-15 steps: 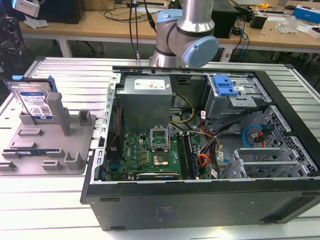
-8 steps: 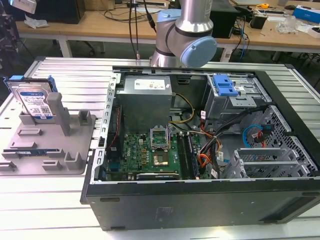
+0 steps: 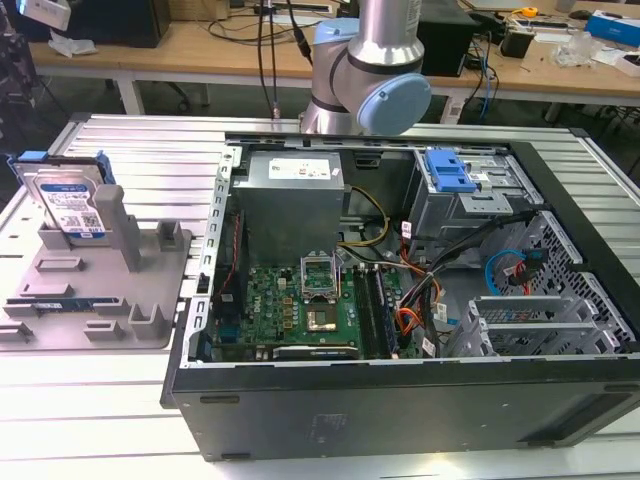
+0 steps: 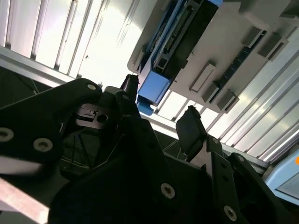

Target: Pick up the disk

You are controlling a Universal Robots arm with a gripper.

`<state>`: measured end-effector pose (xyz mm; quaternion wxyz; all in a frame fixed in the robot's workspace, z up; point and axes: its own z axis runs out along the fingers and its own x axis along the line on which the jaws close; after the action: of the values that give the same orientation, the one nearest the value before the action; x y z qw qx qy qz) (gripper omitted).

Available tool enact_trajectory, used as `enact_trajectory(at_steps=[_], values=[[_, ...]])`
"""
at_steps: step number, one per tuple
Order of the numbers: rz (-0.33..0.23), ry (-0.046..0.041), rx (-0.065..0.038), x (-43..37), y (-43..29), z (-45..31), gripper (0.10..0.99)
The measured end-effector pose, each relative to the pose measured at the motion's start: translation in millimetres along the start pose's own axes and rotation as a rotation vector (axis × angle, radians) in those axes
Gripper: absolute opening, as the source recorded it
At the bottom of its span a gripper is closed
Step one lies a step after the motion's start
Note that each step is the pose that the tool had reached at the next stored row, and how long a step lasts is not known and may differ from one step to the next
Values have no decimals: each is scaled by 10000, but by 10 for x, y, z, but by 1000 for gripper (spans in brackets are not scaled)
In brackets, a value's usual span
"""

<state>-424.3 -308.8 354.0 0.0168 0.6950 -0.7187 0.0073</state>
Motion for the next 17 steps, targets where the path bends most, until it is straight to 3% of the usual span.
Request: enact_trajectory(at_steps=[7, 10, 15, 17], values=[[-23, 0, -7, -4, -38, 82, 600], [-23, 0, -17, -8, -50, 185, 600], [-24, 0, -24, -11, -51, 264, 600], [-24, 0, -26, -13, -53, 333, 600]])
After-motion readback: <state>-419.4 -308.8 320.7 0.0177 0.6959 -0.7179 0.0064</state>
